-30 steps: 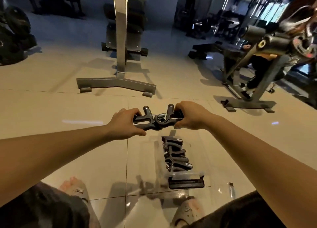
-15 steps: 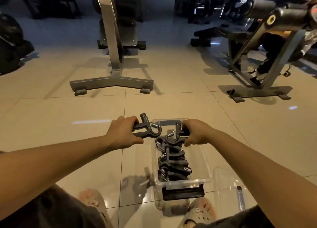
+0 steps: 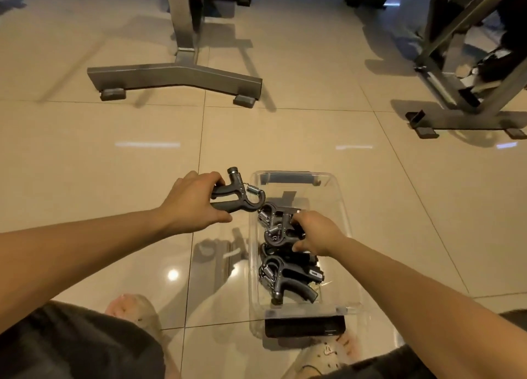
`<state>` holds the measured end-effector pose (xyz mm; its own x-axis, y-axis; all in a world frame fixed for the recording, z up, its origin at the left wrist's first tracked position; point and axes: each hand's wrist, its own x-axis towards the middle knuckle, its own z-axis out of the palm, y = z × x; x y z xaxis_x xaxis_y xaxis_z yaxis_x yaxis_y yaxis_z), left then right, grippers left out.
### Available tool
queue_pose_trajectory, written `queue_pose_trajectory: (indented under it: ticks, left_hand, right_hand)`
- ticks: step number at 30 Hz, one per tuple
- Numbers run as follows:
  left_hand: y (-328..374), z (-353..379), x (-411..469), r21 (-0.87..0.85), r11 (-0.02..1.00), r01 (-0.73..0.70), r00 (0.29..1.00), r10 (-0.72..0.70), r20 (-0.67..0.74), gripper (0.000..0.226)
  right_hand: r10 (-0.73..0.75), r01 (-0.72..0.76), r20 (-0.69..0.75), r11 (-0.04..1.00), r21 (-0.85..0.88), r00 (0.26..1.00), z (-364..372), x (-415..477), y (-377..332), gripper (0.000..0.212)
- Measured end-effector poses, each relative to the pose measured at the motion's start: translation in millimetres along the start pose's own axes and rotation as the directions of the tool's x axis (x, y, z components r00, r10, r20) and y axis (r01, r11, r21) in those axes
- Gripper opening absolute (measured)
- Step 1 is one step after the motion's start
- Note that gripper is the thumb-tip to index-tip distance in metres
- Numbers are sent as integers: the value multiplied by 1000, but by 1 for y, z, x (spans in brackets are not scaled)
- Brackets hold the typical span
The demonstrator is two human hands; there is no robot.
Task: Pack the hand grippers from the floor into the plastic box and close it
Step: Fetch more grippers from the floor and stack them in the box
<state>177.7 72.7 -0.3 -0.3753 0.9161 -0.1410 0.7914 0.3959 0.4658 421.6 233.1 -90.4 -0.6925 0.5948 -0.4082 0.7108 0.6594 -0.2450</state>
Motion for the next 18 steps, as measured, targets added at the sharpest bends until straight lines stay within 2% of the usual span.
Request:
queue_pose_trajectory:
  ticks: [3, 8, 18]
  left_hand:
    - [-3, 6, 9, -10, 1000, -4, 1000, 5, 19, 59]
    - [0, 15, 23, -5, 999, -43, 997, 43, 58, 63]
    - [3, 23, 34, 12, 998, -65, 994, 64, 87, 65]
  right_hand:
    - [3, -3, 0, 1000, 4, 1000, 18, 10, 8, 58]
    - [8, -7, 38, 1000, -17, 999, 38, 20, 21, 67]
    - [-32, 30, 127, 999, 19, 991, 49, 26, 27, 70]
